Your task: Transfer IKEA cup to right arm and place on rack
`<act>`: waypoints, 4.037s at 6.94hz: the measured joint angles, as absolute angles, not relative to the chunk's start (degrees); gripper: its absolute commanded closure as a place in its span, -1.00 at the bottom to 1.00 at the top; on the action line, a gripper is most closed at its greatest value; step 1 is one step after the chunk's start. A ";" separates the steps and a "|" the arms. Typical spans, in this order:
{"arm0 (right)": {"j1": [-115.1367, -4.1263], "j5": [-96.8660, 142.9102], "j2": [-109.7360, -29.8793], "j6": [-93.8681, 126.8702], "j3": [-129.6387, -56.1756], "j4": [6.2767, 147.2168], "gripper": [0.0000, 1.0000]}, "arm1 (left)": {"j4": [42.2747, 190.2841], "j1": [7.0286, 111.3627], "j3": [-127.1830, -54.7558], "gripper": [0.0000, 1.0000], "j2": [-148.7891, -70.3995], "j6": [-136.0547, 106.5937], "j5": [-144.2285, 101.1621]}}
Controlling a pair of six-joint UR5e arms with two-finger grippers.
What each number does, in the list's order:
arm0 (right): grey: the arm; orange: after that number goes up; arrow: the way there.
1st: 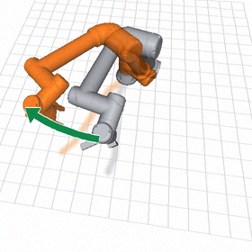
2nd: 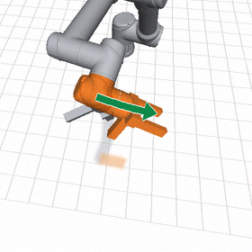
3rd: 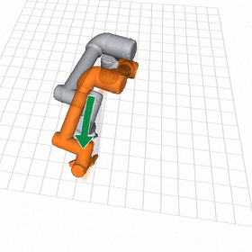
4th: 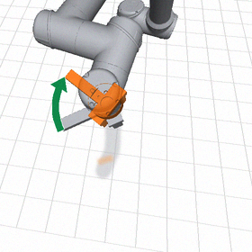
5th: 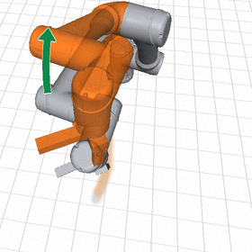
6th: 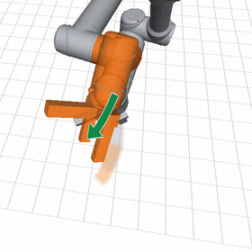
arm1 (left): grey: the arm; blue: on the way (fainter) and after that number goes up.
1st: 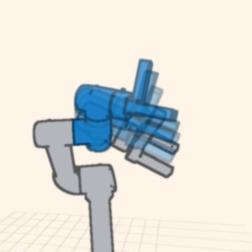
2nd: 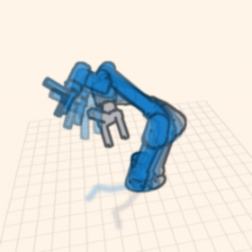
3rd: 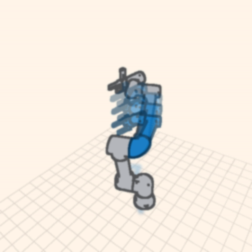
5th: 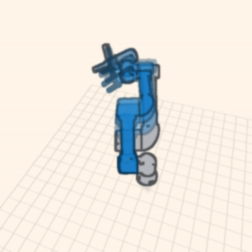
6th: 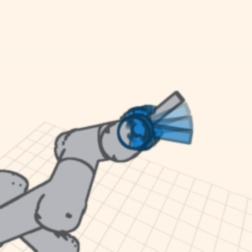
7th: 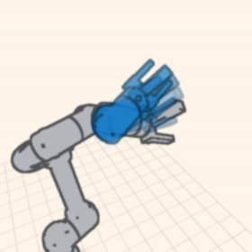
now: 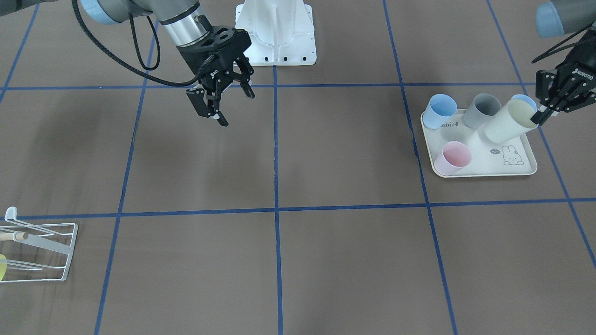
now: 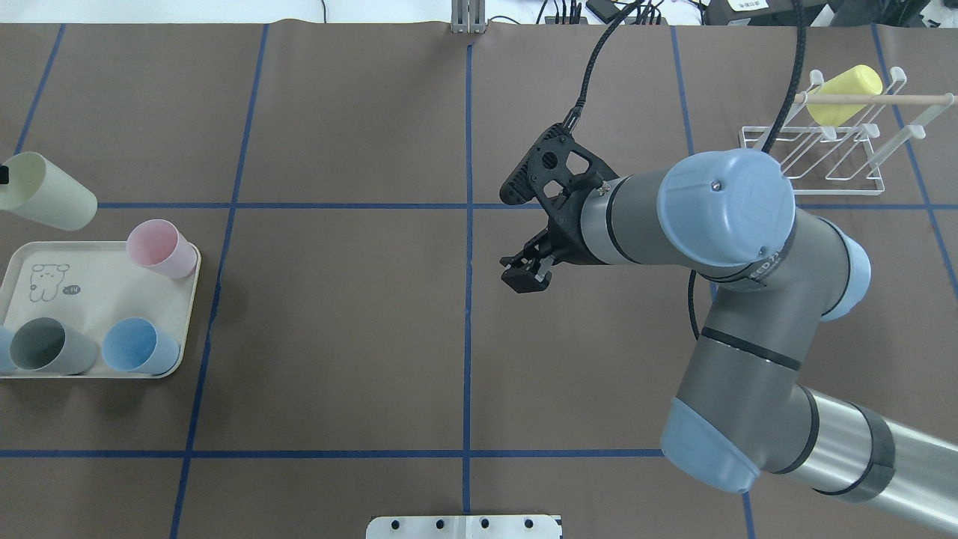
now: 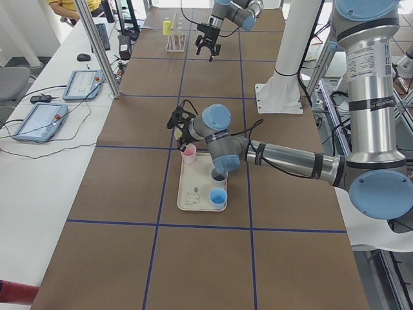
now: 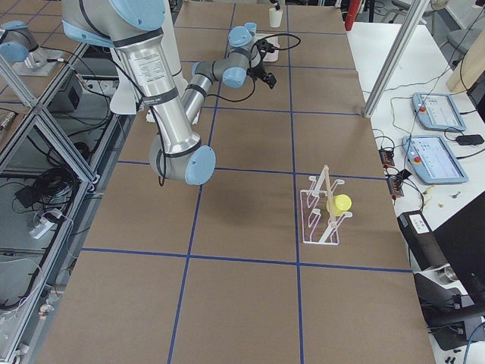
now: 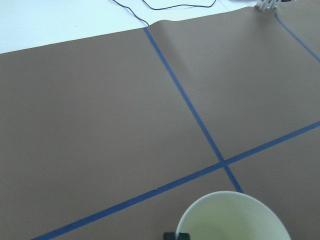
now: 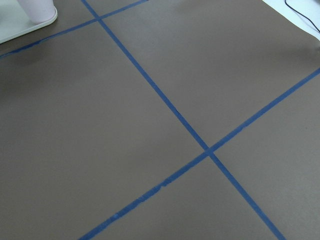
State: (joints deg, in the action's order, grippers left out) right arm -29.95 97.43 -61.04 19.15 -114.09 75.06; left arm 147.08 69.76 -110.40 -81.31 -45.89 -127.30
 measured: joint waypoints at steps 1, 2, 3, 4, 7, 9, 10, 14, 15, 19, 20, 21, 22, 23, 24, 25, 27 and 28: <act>-27.69 94.81 -60.86 19.20 -113.17 71.37 -0.98 | 145.92 69.04 -114.67 1.00 -82.08 -54.69 -127.82; -25.89 93.23 -60.90 19.26 -110.24 63.09 -0.98 | 145.53 66.94 -117.98 1.00 -83.73 -62.93 -127.91; -24.61 92.60 -61.03 19.24 -105.82 52.24 -0.98 | 145.42 63.93 -119.89 1.00 -86.55 -70.27 -127.61; -23.87 92.38 -61.14 19.11 -101.60 42.26 -0.98 | 145.39 60.76 -120.65 1.00 -89.75 -76.13 -126.54; -23.11 92.26 -61.06 18.71 -94.15 24.08 -0.98 | 145.06 46.72 -120.63 1.00 -97.45 -87.74 -113.57; -22.55 91.95 -60.51 18.80 -93.48 21.30 -0.97 | 144.95 40.16 -120.01 1.00 -100.06 -90.82 -106.90; -22.33 91.86 -60.49 18.79 -93.42 20.52 -0.97 | 144.94 38.28 -119.36 1.00 -101.02 -91.43 -105.21; -21.86 91.76 -60.94 18.64 -93.30 14.64 -0.97 | 144.93 32.26 -117.45 1.00 -102.91 -91.56 -103.39; -21.82 91.79 -60.88 18.63 -93.35 14.48 -0.97 | 144.93 31.39 -117.23 1.00 -102.92 -91.44 -103.33; -21.63 91.84 -60.79 18.63 -93.43 14.35 -0.97 | 144.93 30.77 -115.32 1.00 -103.98 -91.23 -103.38; -21.58 91.85 -60.84 18.63 -93.43 14.34 -0.97 | 144.93 30.77 -114.81 1.00 -104.37 -91.18 -103.42; -21.52 91.85 -60.86 18.63 -93.45 14.33 -0.91 | 144.93 30.76 -114.57 1.00 -104.57 -91.15 -103.44; -21.50 91.85 -60.85 18.63 -93.52 14.33 -0.90 | 144.93 30.76 -114.38 1.00 -104.64 -91.12 -103.44; -21.51 91.85 -60.83 18.64 -93.59 14.33 -0.90 | 144.93 30.77 -114.20 1.00 -104.66 -91.08 -103.45; -21.52 91.85 -60.84 18.63 -93.64 14.33 -0.90 | 144.93 30.81 -114.13 1.00 -104.70 -91.06 -103.45; -21.53 91.85 -60.87 18.63 -93.70 14.33 -0.79 | 144.93 30.84 -114.11 1.00 -104.73 -91.03 -103.45; -21.59 91.85 -60.93 18.64 -93.92 14.33 0.04 | 144.93 30.85 -114.09 1.00 -104.76 -90.98 -103.47; -21.59 91.87 -60.97 18.88 -94.02 14.32 0.15 | 144.95 30.86 -114.09 0.10 -104.76 -90.97 -103.48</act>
State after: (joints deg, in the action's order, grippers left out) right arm -21.59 91.87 -60.97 18.88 -94.02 14.32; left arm 144.95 30.86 -114.09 -104.76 -90.97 -103.48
